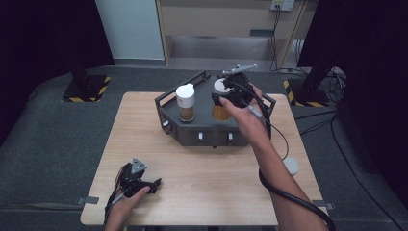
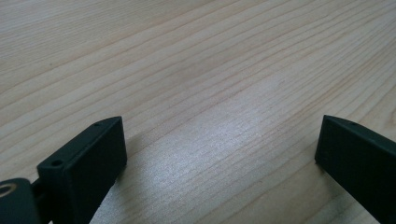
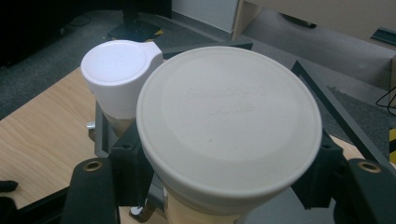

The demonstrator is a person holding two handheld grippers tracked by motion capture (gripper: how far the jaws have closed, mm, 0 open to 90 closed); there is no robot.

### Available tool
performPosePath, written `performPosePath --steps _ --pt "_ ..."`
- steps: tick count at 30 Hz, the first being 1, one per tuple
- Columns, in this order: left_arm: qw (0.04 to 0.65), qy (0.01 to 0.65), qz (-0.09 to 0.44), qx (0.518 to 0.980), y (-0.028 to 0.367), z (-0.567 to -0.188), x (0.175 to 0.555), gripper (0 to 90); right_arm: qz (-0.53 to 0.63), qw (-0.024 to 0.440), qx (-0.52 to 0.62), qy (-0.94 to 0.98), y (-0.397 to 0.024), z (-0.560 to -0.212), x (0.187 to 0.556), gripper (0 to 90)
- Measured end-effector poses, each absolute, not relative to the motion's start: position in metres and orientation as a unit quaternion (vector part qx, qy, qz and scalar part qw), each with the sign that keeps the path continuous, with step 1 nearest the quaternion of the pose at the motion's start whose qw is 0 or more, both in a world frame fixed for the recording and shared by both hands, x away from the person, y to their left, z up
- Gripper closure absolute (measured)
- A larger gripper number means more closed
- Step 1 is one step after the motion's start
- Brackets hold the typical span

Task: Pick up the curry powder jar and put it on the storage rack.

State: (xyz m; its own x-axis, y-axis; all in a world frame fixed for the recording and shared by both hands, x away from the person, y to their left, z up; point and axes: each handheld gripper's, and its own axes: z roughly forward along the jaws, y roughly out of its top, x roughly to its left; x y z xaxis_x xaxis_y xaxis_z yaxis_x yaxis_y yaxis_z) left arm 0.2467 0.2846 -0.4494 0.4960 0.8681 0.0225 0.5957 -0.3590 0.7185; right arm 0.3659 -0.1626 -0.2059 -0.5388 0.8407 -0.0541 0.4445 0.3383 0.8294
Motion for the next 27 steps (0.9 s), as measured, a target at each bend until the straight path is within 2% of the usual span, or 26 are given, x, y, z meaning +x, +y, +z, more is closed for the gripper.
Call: performPosePath --steps 27 --pt "0.332 0.458 0.205 0.799 0.284 -0.449 0.247 0.5 0.39 0.243 0.432 0.776 -0.143 -0.226 0.397 34.2"
